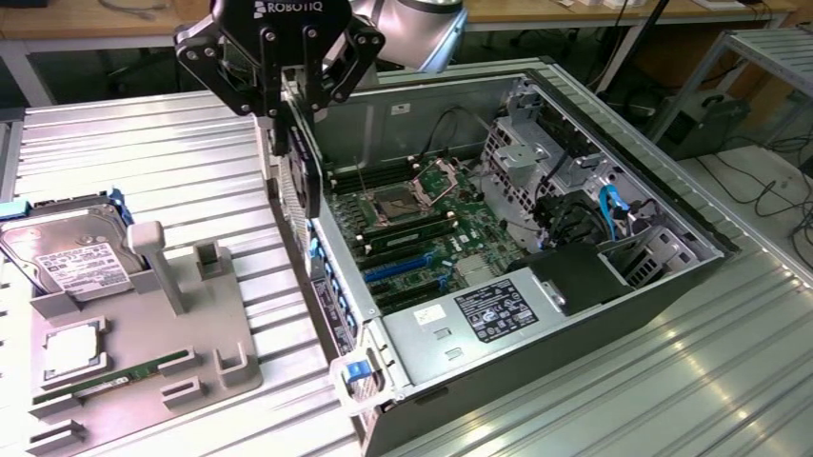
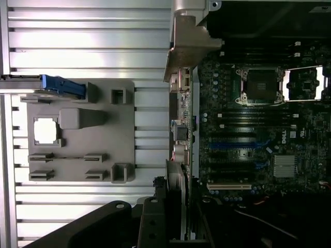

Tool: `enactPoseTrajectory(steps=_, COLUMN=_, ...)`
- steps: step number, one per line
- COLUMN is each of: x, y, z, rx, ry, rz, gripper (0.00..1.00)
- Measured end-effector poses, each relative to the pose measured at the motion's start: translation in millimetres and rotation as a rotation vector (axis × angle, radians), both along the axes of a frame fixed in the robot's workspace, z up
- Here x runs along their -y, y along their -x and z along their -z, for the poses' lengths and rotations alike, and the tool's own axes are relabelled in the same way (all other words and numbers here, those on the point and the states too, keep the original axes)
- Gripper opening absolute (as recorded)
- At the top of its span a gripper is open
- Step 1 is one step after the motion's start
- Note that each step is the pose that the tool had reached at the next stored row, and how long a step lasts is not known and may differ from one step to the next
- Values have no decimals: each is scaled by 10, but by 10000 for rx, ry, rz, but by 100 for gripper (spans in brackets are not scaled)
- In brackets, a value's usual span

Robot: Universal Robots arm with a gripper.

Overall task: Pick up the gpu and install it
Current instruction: 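Pick up the gpu and move the gpu toward the slot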

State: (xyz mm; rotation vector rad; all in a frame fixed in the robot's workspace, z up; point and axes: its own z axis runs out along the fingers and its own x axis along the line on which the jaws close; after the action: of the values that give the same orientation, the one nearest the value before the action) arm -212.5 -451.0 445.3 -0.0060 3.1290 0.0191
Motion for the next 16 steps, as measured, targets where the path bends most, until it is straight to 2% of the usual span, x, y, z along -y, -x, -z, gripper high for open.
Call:
enactPoseTrajectory(steps=4, x=0, y=-19, z=4, rx=27, ry=3, rz=-120, gripper=27)
enactPoseTrajectory(steps=5, x=-1, y=-34, z=5, rx=57, ry=5, rz=-162, gripper=27)
enactPoseTrajectory(steps=7, x=0, y=-55, z=9, rx=164, ry=8, rz=-164, gripper=27)
enactPoseTrajectory(steps=9, x=-1, y=-78, z=12, rx=219, ry=8, rz=-165, gripper=27)
enactPoseTrajectory(steps=16, x=0, y=-196, z=12, rx=212, ry=9, rz=-156, gripper=27)
